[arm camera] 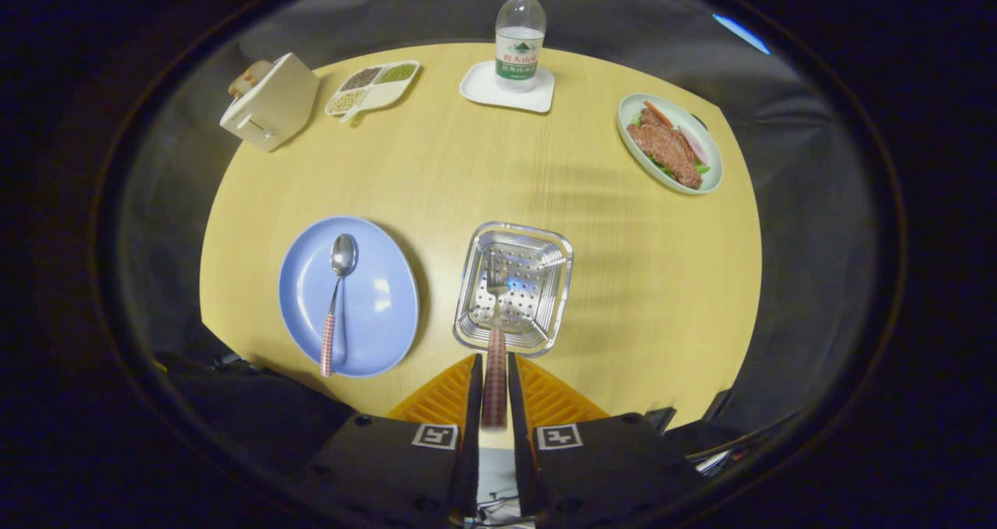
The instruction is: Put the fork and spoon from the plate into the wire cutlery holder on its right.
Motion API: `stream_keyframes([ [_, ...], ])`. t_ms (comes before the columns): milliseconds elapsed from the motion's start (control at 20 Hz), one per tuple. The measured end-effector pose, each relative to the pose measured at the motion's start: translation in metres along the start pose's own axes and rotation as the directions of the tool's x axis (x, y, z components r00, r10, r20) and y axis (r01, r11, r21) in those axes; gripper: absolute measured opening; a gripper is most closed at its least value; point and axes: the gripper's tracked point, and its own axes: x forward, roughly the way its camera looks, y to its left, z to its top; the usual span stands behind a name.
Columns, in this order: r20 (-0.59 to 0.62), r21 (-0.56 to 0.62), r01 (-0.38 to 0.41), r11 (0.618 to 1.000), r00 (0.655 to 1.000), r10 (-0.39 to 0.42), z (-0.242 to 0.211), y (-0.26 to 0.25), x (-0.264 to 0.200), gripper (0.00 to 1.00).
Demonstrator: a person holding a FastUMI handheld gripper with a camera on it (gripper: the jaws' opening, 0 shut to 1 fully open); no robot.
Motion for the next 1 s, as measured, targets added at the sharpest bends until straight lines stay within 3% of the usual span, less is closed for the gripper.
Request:
stream_keyframes([
  [50, 0.034, 0.015, -0.001, 1.0, 0.999, 0.001, 0.005, -0.002, -0.005, 0.31],
  [350, 0.305, 0.135, -0.036, 0.99, 0.952, -0.007, 0.041, -0.01, -0.04, 1.0],
  [500, 0.448, 0.181, -0.075, 0.981, 0.894, -0.015, 0.053, -0.003, -0.063, 1.0],
  [700, 0.636, 0.239, -0.088, 0.967, 0.767, -0.087, 0.06, 0.016, -0.09, 0.99],
  [850, 0.725, 0.28, -0.136, 0.95, 0.679, -0.116, 0.049, 0.042, -0.1, 0.99],
  [1000, 0.762, 0.324, -0.131, 0.937, 0.624, -0.176, 0.028, 0.056, -0.095, 0.99],
])
